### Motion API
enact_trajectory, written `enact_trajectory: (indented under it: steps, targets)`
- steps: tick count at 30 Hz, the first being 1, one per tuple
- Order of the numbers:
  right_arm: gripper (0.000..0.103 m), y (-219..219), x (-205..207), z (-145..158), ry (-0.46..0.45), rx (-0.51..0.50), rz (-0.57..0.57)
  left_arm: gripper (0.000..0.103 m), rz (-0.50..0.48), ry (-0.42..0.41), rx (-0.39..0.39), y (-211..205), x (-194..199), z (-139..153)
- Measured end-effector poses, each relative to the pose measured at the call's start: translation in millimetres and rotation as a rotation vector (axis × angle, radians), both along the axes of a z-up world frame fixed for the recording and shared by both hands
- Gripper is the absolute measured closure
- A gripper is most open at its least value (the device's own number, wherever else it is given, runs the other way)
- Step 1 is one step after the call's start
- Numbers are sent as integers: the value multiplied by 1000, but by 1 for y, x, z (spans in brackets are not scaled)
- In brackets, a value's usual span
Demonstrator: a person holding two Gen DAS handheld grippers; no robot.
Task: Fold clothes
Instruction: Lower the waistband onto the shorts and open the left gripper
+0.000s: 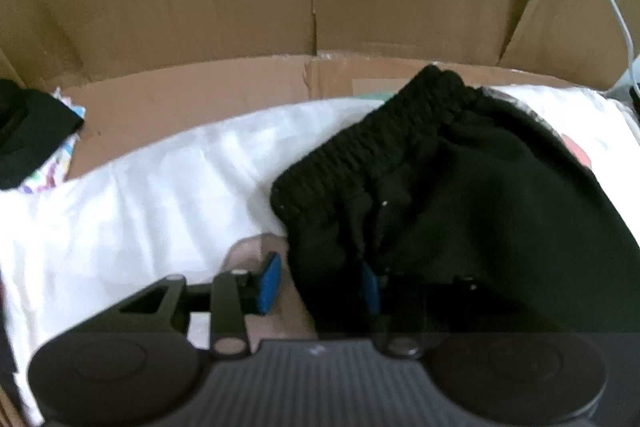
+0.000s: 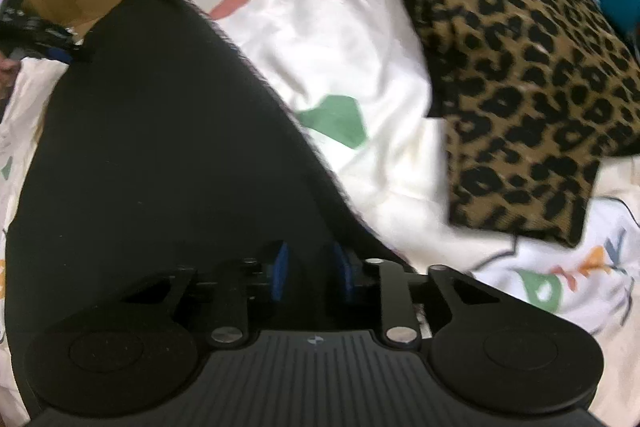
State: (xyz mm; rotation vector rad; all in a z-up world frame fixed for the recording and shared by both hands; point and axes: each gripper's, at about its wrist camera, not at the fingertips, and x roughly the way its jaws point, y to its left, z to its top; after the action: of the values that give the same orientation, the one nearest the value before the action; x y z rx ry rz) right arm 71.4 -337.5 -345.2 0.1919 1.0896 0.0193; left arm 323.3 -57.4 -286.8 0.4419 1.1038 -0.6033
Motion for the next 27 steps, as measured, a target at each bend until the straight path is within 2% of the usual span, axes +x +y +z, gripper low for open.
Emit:
enact_trajectory:
  steps: [4,7,12,14,22,26,27]
  targets:
    - [74,-7,-5,-1,23,-23,-13,62,13,-5,-10,8,-2,19]
    - [74,-8,-5,4,17,-9,-10,71,29,6,-16,16,-8,31]
    - [71,-7,-2,19,-10,38,6,72,47,41,-15,28,-21,36]
    - [71,-6,0,25,-21,57,12,72,51,69,-41,32,-25,34]
    - [70,36,2,20,-26,120,118,72,68,92,-110,42,-39,-3]
    - [70,52,-4,11,9,91,163,69,93,37,-35,44,-41,-24]
    - [70,52,-6,7,27,75,165,69,104,32,-41,47,-40,-24]
